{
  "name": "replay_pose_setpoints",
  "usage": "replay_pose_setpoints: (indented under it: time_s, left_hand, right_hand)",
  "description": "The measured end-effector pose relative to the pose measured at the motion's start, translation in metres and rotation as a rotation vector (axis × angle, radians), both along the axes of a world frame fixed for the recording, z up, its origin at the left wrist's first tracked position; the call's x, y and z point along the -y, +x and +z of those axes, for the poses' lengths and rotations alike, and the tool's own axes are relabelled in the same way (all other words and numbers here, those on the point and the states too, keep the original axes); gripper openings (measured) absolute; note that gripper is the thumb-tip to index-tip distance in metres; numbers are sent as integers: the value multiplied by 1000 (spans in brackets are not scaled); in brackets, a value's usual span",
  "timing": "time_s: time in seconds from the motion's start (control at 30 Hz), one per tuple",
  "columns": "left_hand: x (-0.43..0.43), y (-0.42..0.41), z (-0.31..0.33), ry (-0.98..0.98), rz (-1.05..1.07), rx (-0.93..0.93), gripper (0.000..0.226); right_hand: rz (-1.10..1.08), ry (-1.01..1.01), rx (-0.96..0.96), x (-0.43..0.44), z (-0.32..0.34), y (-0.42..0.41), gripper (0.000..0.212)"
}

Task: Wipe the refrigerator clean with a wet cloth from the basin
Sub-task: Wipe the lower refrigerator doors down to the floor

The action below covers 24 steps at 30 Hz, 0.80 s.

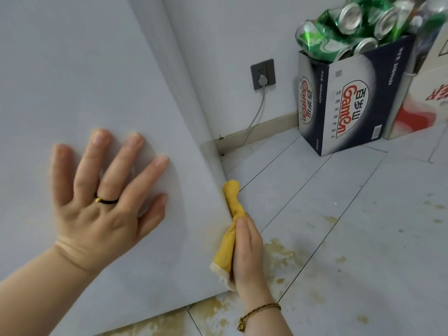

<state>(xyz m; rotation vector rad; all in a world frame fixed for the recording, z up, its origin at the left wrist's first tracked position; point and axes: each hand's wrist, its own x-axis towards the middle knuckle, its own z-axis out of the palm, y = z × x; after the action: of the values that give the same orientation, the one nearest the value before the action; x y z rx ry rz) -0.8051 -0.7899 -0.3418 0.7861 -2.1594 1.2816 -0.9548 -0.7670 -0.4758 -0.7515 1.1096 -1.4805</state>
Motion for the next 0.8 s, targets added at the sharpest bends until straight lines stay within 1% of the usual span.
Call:
replay_pose_setpoints:
  time_s: [0.03, 0.1, 0.13, 0.17, 0.23, 0.27, 0.33, 0.37, 0.4, 0.43, 0.53, 0.57, 0.63, 0.7, 0.8]
  left_hand:
    - [-1, 0, 0, 25, 4, -4, 58]
    - [0, 1, -1, 67, -3, -28, 57]
    - [1, 1, -1, 91, -13, -37, 57]
    - [2, 2, 0, 111, -22, -41, 57]
    - [1, 1, 0, 148, -18, -46, 54]
    - [0, 2, -2, 171, -7, -56, 51]
    - [-1, 1, -4, 268, 58, -117, 46]
    - [-1, 0, -5, 320, 95, -156, 48]
    - [0, -1, -4, 325, 95, -163, 49]
    - [-1, -1, -4, 284, 60, -137, 48]
    - [1, -2, -3, 67, -19, -55, 48]
    - [3, -1, -3, -2, -18, -42, 49]
    - [4, 1, -5, -92, 15, -25, 51]
    - [3, -1, -4, -121, 32, -18, 52]
    - [-1, -3, 2, -61, 30, -18, 48]
  right_hand:
    - [1, 34, 7, 0, -6, 0, 38]
    - [-7, 190, 92, 1, -27, -1, 25]
    - [-15, 286, 149, 0, -40, -2, 25]
    - [-21, 367, 182, 0, -55, -2, 31]
    - [-15, 480, 169, 1, -80, -1, 43]
    - [-13, 521, 147, 0, -90, 1, 52]
    - [-18, 608, 175, 4, -118, 5, 70]
    - [-13, 629, 196, 6, -129, 4, 73]
    - [-4, 641, 228, 8, -133, 3, 71]
    - [11, 646, 244, 8, -128, 0, 63]
    - [-21, 551, 228, 0, -85, -5, 27]
    - [-61, 494, 227, -3, -73, -4, 24]
    - [-137, 373, 195, -9, -46, -2, 27]
    - [-179, 227, 169, -16, -9, 4, 27]
    - [-257, 39, 99, -28, 46, 13, 31]
